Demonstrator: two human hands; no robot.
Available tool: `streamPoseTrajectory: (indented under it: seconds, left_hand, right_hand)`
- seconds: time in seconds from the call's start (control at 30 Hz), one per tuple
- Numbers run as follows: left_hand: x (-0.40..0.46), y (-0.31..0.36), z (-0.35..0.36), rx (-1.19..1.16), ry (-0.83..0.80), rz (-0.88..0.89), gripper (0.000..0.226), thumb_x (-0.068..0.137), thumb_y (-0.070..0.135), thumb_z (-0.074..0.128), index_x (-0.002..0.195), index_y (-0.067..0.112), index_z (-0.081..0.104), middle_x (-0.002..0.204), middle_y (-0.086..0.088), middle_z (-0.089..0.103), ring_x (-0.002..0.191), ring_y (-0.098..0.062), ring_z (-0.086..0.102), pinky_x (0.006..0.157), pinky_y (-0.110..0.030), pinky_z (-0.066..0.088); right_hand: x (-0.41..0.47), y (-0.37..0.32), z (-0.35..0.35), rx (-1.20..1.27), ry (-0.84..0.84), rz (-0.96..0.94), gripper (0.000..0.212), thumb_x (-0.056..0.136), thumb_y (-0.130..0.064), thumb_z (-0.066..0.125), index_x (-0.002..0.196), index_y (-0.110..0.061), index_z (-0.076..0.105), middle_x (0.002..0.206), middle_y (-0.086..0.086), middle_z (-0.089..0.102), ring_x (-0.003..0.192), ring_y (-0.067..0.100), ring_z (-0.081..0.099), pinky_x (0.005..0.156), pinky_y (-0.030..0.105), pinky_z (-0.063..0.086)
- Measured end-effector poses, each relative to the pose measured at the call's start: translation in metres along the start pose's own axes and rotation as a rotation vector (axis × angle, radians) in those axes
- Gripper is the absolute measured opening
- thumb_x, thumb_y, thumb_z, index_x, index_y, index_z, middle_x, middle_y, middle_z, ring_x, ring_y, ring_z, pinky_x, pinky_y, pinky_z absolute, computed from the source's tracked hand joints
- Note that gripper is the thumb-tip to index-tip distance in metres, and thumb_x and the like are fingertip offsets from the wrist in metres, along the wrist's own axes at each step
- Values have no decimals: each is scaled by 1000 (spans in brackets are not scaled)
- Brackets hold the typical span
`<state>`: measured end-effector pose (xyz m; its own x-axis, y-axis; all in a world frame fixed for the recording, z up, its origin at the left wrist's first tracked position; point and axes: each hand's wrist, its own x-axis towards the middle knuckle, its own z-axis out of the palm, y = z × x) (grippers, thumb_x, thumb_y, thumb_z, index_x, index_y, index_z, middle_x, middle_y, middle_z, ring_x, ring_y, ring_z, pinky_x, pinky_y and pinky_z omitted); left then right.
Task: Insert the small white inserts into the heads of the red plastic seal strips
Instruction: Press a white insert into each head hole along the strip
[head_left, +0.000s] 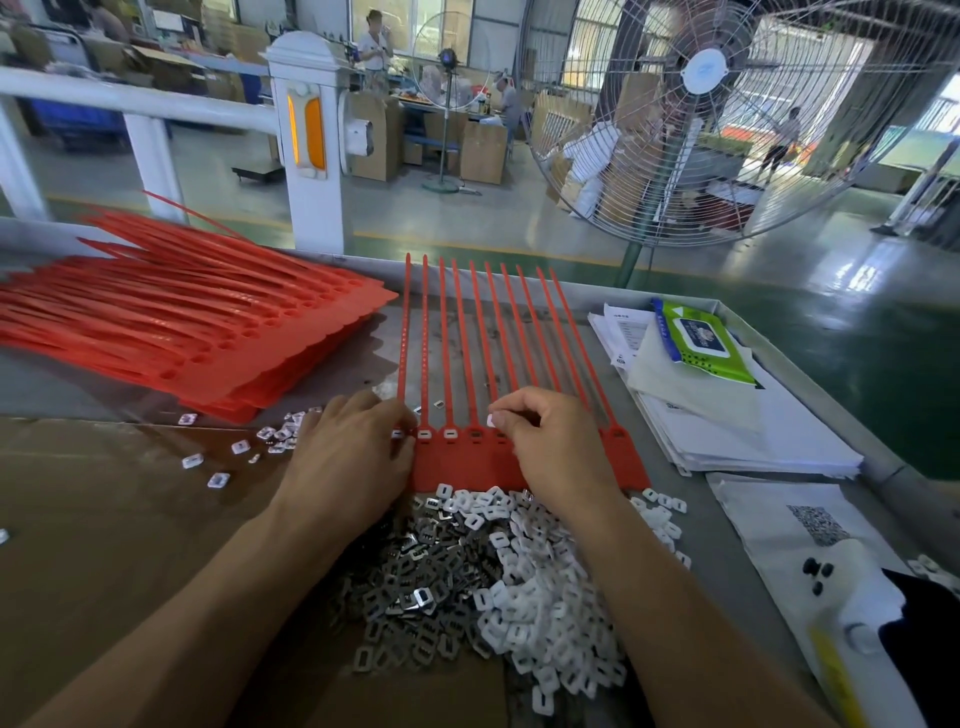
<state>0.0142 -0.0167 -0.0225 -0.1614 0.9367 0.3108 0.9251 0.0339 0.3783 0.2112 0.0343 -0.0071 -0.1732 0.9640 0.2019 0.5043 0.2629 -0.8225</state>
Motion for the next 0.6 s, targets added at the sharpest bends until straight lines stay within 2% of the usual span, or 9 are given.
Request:
streamPoseTrajectory:
  seconds: [0.07, 0.17, 0.27, 0.37, 0.6]
  left_hand:
    - [0, 1, -1, 3, -8, -1, 25, 95, 39, 57, 118, 35, 65, 121, 8, 61, 119, -20, 51, 104, -41, 34]
    - [-1, 1, -2, 5, -12, -4, 25, 95, 39, 56, 119, 35, 64, 122, 8, 60, 120, -19, 50, 104, -41, 33]
    - [-1, 2, -2, 4, -11, -1, 26, 96, 39, 55, 120, 35, 64, 124, 9, 59, 121, -19, 49, 105, -40, 32]
    - [-1, 3, -3, 4, -16, -1, 26, 96, 40, 55, 120, 36, 64, 124, 9, 59, 121, -19, 48, 105, -40, 31]
    - [-2, 3, -4, 3, -23, -5, 26, 96, 40, 55, 120, 35, 64, 124, 8, 59, 122, -20, 48, 106, -41, 31]
  right_hand:
    - [2, 1, 1, -36, -17, 1, 11, 100, -22, 67, 102, -26, 77, 97, -18, 71, 85, -12, 61, 66, 0, 41]
    - [4, 1, 2, -87, -36, -1, 12, 101, -23, 66, 106, -24, 76, 98, -20, 69, 85, -15, 59, 65, 0, 40]
    - [4, 0, 4, -164, -75, -29, 14, 102, -24, 64, 107, -24, 77, 103, -16, 70, 94, -7, 61, 79, 8, 43]
    - [5, -2, 7, -236, -87, -36, 15, 101, -25, 64, 107, -24, 78, 109, -11, 72, 103, 4, 63, 94, 27, 51]
    - [4, -3, 9, -279, -61, -61, 16, 99, -24, 67, 106, -23, 81, 111, -9, 75, 104, 5, 65, 95, 30, 54]
